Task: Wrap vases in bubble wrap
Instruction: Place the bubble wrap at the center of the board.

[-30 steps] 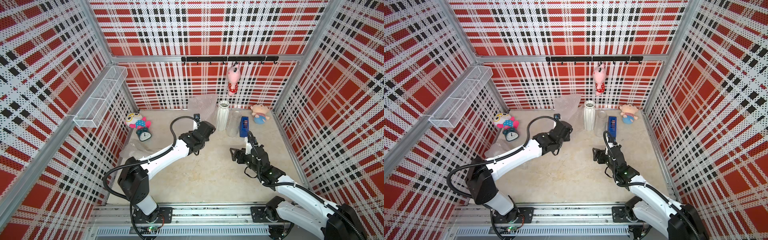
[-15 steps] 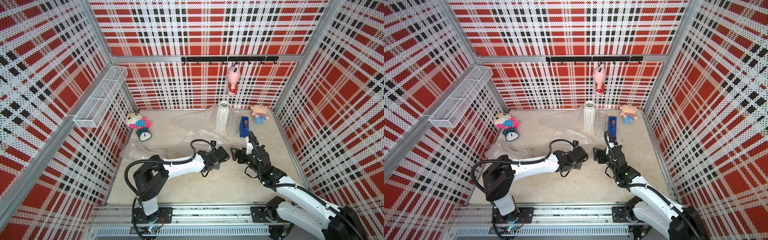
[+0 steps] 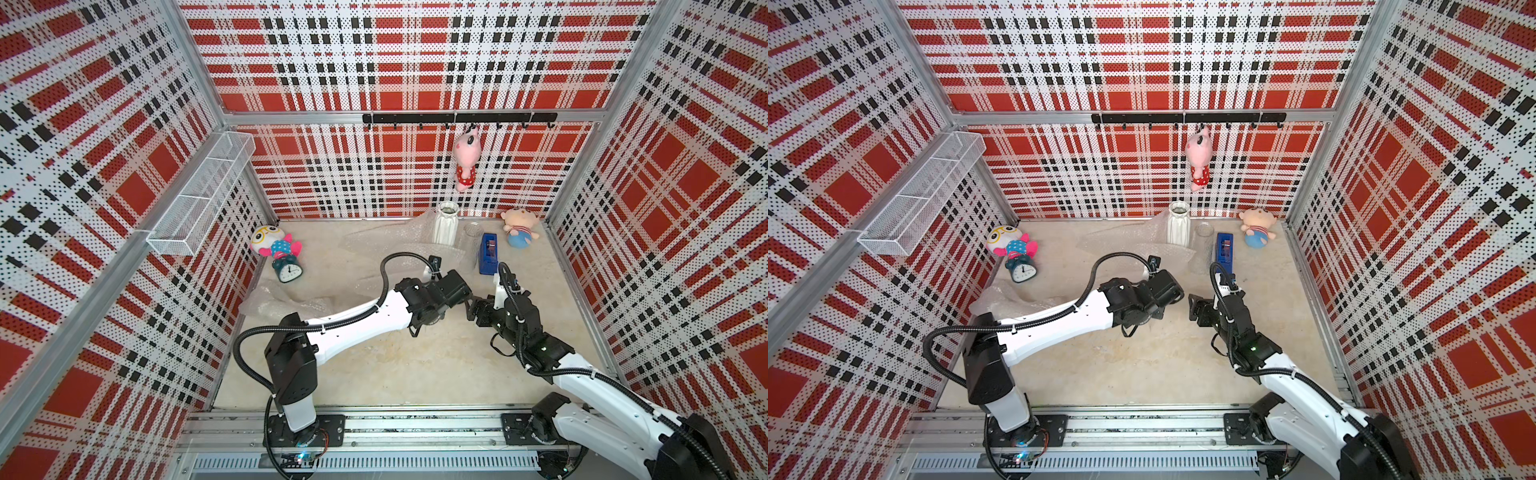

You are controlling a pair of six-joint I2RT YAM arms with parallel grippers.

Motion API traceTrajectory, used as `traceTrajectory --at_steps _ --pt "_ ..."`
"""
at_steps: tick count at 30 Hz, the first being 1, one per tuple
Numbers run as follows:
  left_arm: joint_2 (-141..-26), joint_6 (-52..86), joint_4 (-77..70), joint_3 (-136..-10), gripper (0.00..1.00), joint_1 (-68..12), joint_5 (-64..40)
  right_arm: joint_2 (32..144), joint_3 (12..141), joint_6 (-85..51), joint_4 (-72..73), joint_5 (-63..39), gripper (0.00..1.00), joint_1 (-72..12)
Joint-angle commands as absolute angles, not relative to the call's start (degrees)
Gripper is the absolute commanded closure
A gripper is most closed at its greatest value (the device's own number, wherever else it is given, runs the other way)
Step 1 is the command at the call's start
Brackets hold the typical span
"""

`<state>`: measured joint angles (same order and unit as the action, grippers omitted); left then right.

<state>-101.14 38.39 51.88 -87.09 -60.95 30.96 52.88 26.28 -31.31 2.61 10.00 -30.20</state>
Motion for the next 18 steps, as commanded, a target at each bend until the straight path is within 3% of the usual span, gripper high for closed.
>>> traceTrajectory --at_steps 1,8,9,14,18 --pt "-102.5 37.7 48.0 -83.3 0.91 -62.2 23.9 51.3 25.8 -31.3 0.8 14.4 0.16 -30.0" --pt "-111.6 35.6 40.1 -87.5 0.87 -63.7 19.9 49.2 25.1 -34.4 0.0 17.8 0.16 -30.0" --pt "-112.5 35.1 39.8 -88.3 0.82 -63.7 19.6 49.2 25.1 -34.6 -0.2 17.7 0.16 -30.0" --pt "-110.5 33.2 37.5 -86.4 0.34 -63.1 17.2 50.1 24.2 -36.8 -0.1 16.2 0.16 -30.0" --pt "-98.7 33.3 31.8 -77.9 0.18 -61.2 14.6 52.0 23.2 -36.9 1.9 14.4 0.17 -30.0"
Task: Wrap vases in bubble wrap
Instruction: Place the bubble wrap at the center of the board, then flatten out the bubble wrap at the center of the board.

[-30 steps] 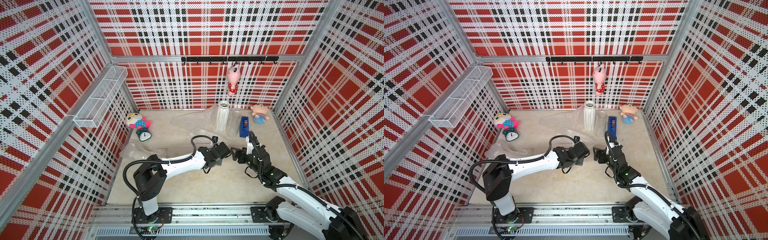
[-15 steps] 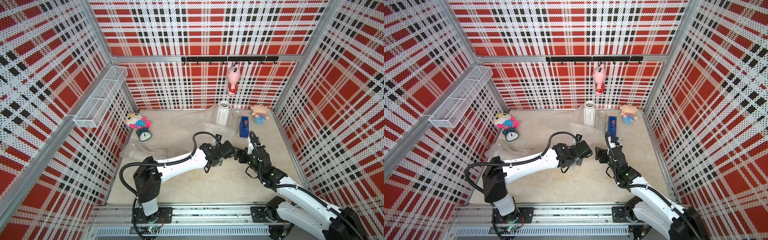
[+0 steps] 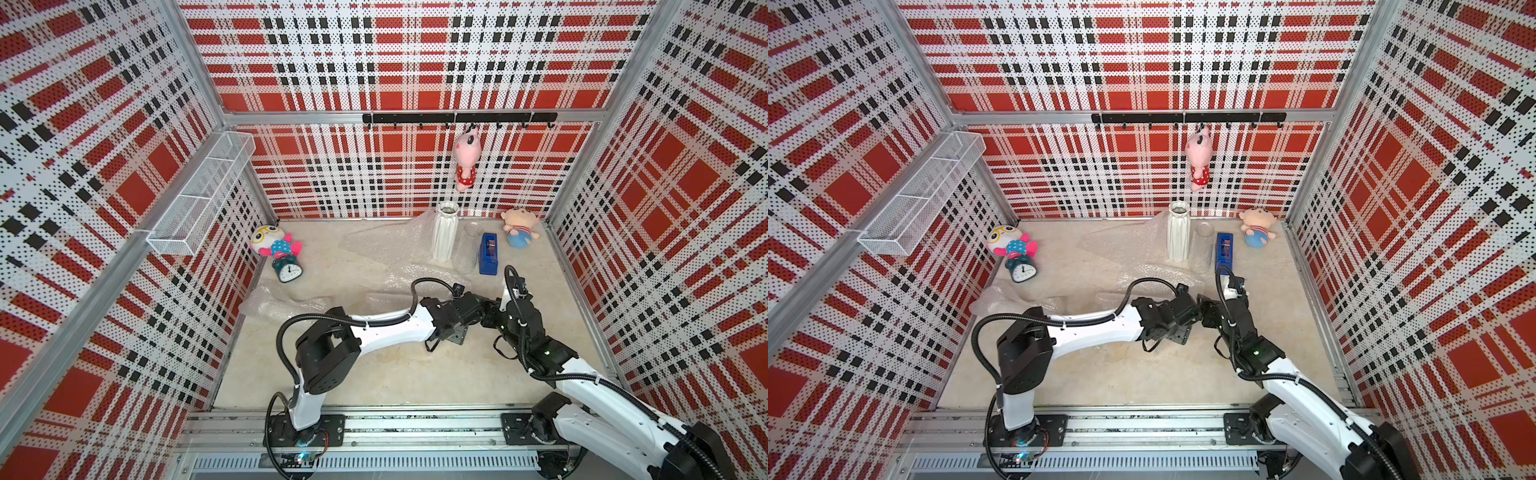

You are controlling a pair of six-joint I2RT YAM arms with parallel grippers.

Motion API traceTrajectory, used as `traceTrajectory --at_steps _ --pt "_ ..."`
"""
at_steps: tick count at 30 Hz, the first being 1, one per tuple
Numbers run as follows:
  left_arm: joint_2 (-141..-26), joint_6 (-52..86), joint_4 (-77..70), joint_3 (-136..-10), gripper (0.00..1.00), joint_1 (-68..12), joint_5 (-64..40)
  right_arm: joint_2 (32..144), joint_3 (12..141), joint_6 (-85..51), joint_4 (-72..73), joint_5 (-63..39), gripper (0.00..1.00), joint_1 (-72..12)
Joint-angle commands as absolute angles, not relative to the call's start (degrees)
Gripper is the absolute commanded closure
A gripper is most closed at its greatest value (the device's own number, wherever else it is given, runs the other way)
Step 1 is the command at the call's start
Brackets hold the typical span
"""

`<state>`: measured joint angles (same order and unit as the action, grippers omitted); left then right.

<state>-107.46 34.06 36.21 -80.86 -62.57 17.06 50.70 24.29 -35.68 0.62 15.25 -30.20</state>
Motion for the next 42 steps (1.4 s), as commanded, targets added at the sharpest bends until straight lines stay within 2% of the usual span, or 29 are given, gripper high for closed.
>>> traceTrajectory --at_steps 1,6,8,9,12,15,20,25,29,35,37,42 --pt "-94.5 33.7 30.6 -75.4 0.15 -59.9 14.1 53.2 23.5 -36.8 2.3 13.8 0.17 -30.0" --pt "-79.6 37.1 28.7 -63.2 0.11 -45.8 15.1 60.0 25.3 -37.7 5.8 8.5 0.17 -30.0" --pt "-74.4 37.2 27.0 -58.0 0.05 -38.0 14.3 62.4 25.4 -38.7 8.5 4.7 0.17 -30.1" --pt "-72.0 37.0 25.4 -55.6 0.01 -34.7 13.0 63.2 25.3 -38.8 9.8 2.8 0.17 -30.1" --pt "-67.4 36.5 16.7 -47.8 0.02 -24.0 2.8 64.6 24.4 -39.5 13.4 -1.1 0.17 -31.5" --pt "-68.1 36.3 11.3 -43.7 0.02 -19.4 -2.4 65.5 22.3 -42.1 17.4 -3.0 0.17 -32.5" --pt "-73.3 35.2 2.4 -40.8 0.02 -18.9 -7.0 69.7 21.4 -43.4 23.6 -5.9 0.18 -34.3" --pt "-79.5 34.5 -0.3 -41.5 0.02 -19.3 -9.1 74.3 23.6 -44.4 25.8 -8.7 0.22 -34.8" --pt "-83.2 33.4 0.8 -43.8 0.0 -22.1 -9.2 73.7 24.2 -44.1 25.5 -8.1 0.24 -34.8" --pt "-82.2 33.3 6.0 -47.1 0.09 -29.0 -7.0 69.8 26.7 -40.6 19.2 -4.7 0.24 -34.5" --pt "-80.4 33.9 8.4 -47.7 0.15 -31.7 -5.9 69.3 27.6 -39.6 17.4 -4.2 0.24 -34.0" --pt "-74.0 37.0 15.7 -48.7 0.22 -38.2 -0.6 67.3 28.7 -37.7 13.3 -3.0 0.25 -33.3"
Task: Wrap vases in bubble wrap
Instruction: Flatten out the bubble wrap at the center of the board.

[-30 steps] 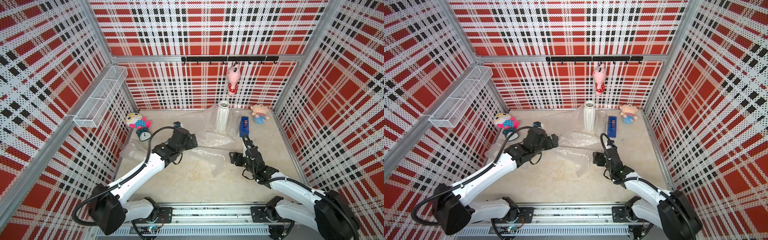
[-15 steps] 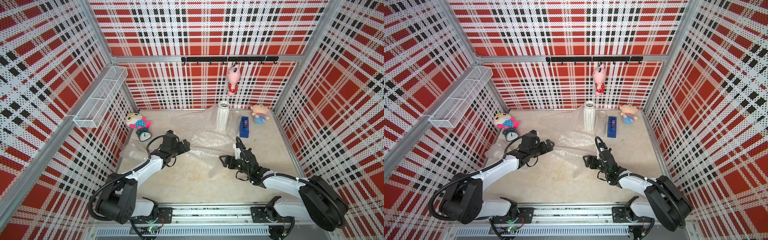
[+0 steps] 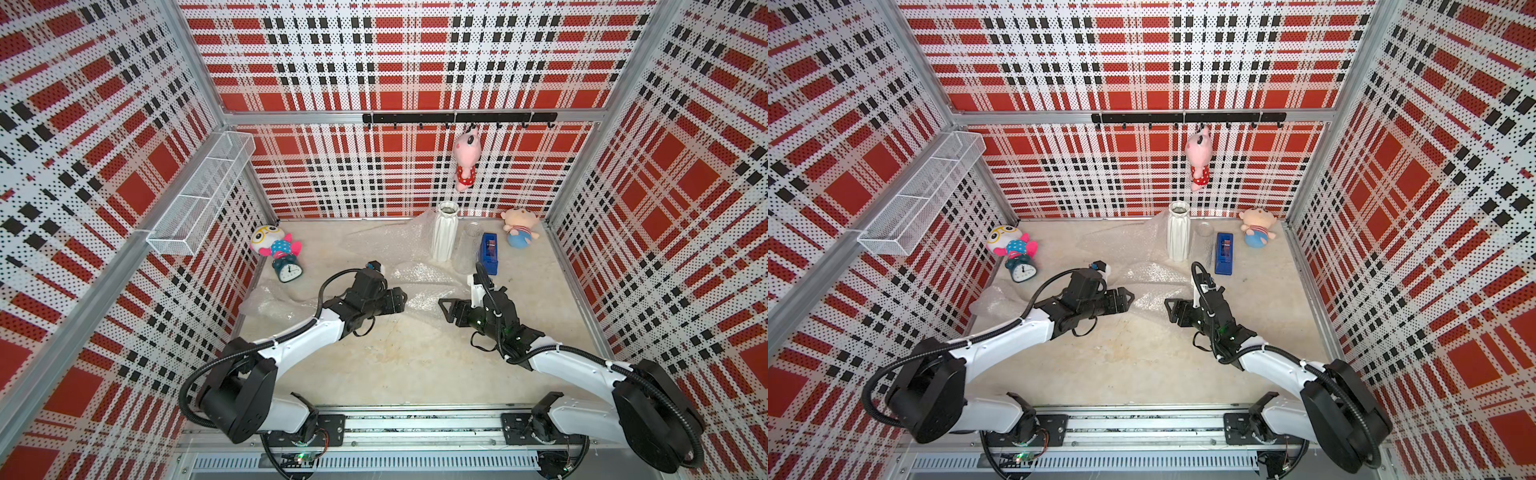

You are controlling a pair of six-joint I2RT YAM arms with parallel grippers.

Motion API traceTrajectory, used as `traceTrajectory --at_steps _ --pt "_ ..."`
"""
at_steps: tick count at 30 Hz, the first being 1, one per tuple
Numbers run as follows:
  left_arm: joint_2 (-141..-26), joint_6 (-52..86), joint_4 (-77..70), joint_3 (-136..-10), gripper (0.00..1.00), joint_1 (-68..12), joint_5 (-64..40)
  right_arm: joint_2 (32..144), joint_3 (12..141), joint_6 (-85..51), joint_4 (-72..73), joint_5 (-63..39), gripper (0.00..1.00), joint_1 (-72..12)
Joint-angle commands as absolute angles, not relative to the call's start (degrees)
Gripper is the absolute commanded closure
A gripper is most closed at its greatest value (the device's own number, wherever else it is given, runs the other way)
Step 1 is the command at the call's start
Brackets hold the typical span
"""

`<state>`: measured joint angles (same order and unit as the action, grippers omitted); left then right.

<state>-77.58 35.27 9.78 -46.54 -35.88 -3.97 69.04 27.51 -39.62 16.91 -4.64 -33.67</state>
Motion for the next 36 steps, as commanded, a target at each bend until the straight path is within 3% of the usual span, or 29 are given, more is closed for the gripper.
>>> traceTrajectory --at_steps 1,8,14,24,29,36 --pt "-72.2 37.8 17.4 -48.7 0.23 -39.2 0.9 66.8 28.7 -37.2 12.2 -2.7 0.25 -33.3" --pt "-63.5 45.5 29.0 -44.2 0.18 -40.2 8.3 62.5 27.3 -34.8 3.1 2.7 0.22 -33.3" --pt "-59.3 46.1 30.0 -41.6 0.11 -38.5 10.3 58.7 25.5 -35.3 -2.4 -0.5 0.21 -33.2" --pt "-86.0 36.2 22.1 -58.1 0.11 -40.6 10.4 57.1 23.0 -38.0 -6.8 3.8 0.2 -33.2" --pt "-95.6 36.7 12.7 -57.2 0.15 -38.9 4.6 65.7 24.4 -39.2 -1.2 2.6 0.22 -33.2" --pt "-100.5 39.1 3.4 -50.6 0.18 -38.2 3.1 80.2 30.2 -37.5 3.1 0.6 0.3 -33.0"
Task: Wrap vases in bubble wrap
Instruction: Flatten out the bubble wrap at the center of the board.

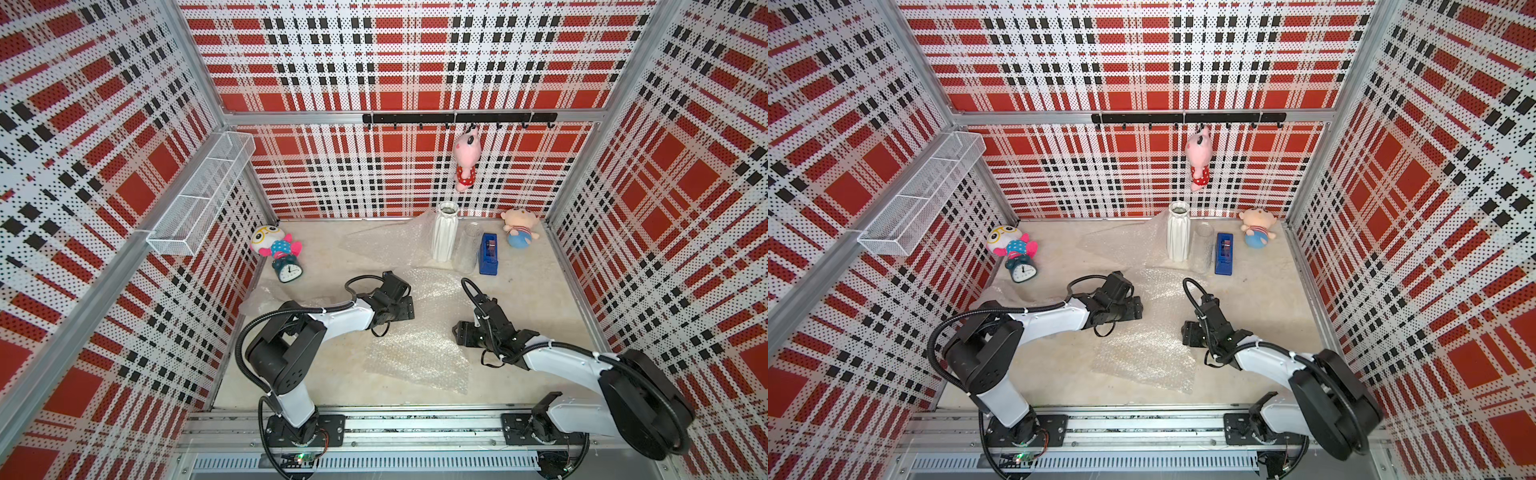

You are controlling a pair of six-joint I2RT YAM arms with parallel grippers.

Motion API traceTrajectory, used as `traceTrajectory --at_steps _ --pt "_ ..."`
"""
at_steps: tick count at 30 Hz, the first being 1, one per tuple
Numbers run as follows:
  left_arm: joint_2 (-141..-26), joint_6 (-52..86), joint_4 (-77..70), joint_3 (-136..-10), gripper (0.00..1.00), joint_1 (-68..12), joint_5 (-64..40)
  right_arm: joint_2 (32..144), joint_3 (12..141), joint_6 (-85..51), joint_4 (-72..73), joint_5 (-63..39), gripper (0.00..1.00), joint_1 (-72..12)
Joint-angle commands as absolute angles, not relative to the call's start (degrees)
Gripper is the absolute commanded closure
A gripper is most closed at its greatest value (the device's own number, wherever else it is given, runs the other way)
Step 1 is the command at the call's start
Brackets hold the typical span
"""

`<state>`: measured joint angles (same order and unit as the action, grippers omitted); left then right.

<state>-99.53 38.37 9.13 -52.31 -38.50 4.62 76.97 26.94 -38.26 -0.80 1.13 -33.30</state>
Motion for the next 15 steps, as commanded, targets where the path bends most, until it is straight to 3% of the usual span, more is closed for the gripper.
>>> traceTrajectory --at_steps 1,11,15 --pt "-100.5 39.8 2.9 -49.6 0.19 -38.1 3.4 81.8 31.0 -37.0 3.2 0.5 0.32 -33.0" --pt "-83.3 50.4 3.5 -32.3 0.19 -39.6 9.5 92.0 37.8 -32.2 4.8 -0.8 0.37 -33.2" --pt "-76.9 49.3 -1.3 -28.9 0.17 -33.9 5.6 92.5 39.7 -30.3 4.3 -1.5 0.36 -33.2"
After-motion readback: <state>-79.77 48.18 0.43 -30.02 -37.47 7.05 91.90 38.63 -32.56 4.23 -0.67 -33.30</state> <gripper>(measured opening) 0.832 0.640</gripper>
